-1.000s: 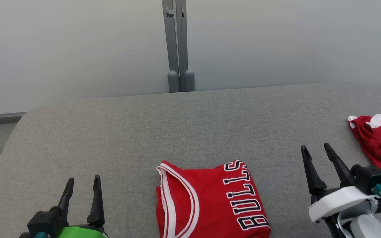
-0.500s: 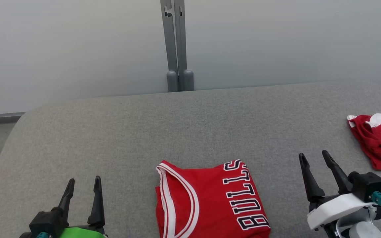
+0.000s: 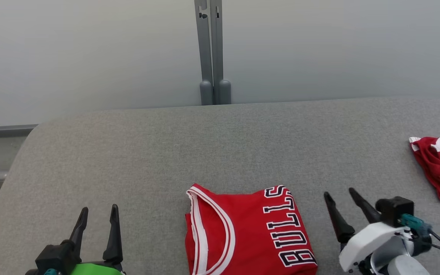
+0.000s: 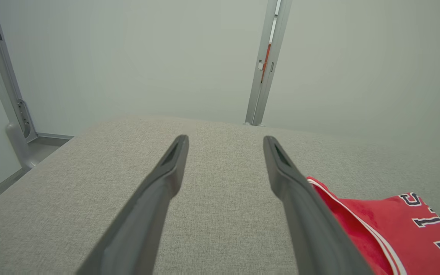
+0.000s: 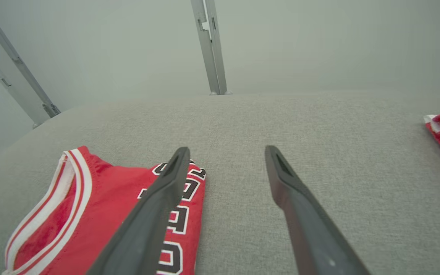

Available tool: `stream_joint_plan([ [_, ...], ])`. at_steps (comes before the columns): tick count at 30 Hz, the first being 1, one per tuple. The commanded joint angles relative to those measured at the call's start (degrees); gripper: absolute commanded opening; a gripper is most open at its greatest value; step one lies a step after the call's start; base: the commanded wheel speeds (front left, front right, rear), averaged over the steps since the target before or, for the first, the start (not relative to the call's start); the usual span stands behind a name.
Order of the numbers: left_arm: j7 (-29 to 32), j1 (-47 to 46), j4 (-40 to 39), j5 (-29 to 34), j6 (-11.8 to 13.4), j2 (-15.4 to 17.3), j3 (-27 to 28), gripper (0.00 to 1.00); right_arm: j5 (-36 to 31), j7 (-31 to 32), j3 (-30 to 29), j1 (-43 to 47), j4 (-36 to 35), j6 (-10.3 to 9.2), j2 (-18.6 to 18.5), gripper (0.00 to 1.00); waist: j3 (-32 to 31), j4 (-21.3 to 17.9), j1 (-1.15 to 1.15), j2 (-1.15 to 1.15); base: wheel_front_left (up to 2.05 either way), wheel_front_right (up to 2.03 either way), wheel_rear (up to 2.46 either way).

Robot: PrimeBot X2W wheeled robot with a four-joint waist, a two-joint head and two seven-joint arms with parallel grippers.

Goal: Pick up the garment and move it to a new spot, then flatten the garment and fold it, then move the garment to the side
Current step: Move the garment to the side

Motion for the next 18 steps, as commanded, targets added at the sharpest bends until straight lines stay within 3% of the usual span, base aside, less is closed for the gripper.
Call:
stream_joint_plan([
  [1,-0.13,0.23,0.17,-0.08,-0.19,-0.02,0.04,1.00,1.02,1.65,0.85,-1.66,0.63,0.03,0.04,1.00,0.19,0.96,0.00,0.00,0.00,0.00,0.00],
  [9,-0.13,-0.52,1.07,-0.32,-0.53,-0.39,-0.38,1.00,5.19,13.13,3.08,-8.08,8.44,0.03,1.09,1.00,0.70,5.01,0.00,0.00,0.00,0.00,0.00],
  [18,-0.13,-0.85,1.77,-0.45,-0.66,-0.50,-0.51,1.00,9.55,19.30,2.42,-10.29,20.77,0.03,3.32,1.00,1.60,9.66,0.00,0.00,0.00,0.00,0.00],
])
